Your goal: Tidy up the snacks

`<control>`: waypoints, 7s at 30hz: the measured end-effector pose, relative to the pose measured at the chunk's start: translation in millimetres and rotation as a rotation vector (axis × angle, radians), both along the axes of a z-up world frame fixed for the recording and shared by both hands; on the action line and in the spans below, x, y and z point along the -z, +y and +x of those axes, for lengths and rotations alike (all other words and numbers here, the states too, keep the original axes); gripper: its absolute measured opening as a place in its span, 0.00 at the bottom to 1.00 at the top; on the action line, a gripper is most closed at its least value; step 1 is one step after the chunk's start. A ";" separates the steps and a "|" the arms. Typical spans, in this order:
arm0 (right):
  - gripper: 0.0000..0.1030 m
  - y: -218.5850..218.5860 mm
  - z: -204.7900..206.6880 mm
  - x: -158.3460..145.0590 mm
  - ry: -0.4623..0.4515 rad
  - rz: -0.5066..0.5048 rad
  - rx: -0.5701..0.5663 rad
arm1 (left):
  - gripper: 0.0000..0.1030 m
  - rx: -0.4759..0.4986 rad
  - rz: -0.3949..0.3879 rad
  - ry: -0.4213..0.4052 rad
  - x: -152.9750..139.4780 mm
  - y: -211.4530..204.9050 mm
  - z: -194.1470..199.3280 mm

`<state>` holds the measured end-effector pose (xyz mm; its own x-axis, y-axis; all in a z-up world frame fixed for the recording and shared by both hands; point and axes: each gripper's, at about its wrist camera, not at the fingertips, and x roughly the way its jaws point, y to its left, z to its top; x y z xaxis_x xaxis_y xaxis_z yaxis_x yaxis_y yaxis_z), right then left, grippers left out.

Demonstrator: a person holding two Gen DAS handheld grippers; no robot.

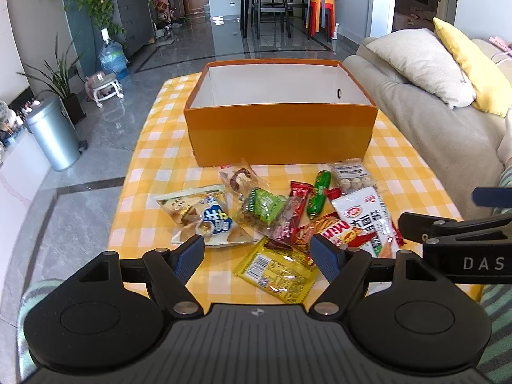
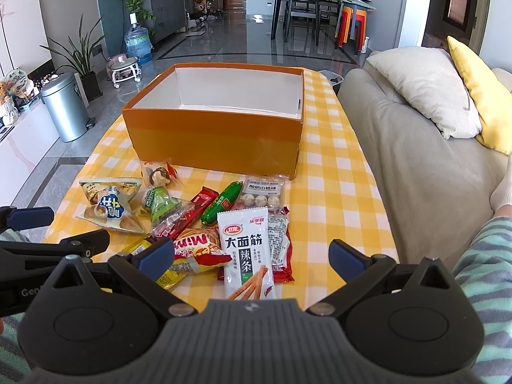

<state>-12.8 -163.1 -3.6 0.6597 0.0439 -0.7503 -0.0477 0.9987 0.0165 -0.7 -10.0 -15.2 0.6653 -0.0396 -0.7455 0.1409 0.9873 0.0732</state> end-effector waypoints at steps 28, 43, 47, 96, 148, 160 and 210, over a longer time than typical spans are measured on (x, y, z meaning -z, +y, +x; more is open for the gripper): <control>0.61 21.6 57.1 44.2 0.187 0.147 -0.133 | 0.70 -0.146 -0.164 0.174 14.7 57.4 53.6; 0.56 55.8 102.2 81.1 0.330 0.060 -0.162 | 0.75 -0.193 -0.107 0.213 52.0 67.1 103.0; 0.54 54.5 105.0 87.4 0.351 0.078 -0.160 | 0.75 -0.203 -0.114 0.243 60.1 67.6 111.5; 0.39 15.6 68.8 23.3 0.178 0.193 -0.184 | 0.47 -0.109 -0.056 0.066 -5.6 43.1 53.5; 0.39 15.0 289.0 5.9 0.184 0.229 -0.104 | 0.47 0.208 0.029 0.180 -13.9 10.1 279.3; 0.39 38.7 321.4 58.3 0.360 0.195 -0.116 | 0.47 0.301 0.197 0.404 35.8 3.9 305.7; 0.62 46.0 329.7 57.4 0.481 0.114 -0.168 | 0.66 0.288 0.273 0.431 18.4 6.5 276.2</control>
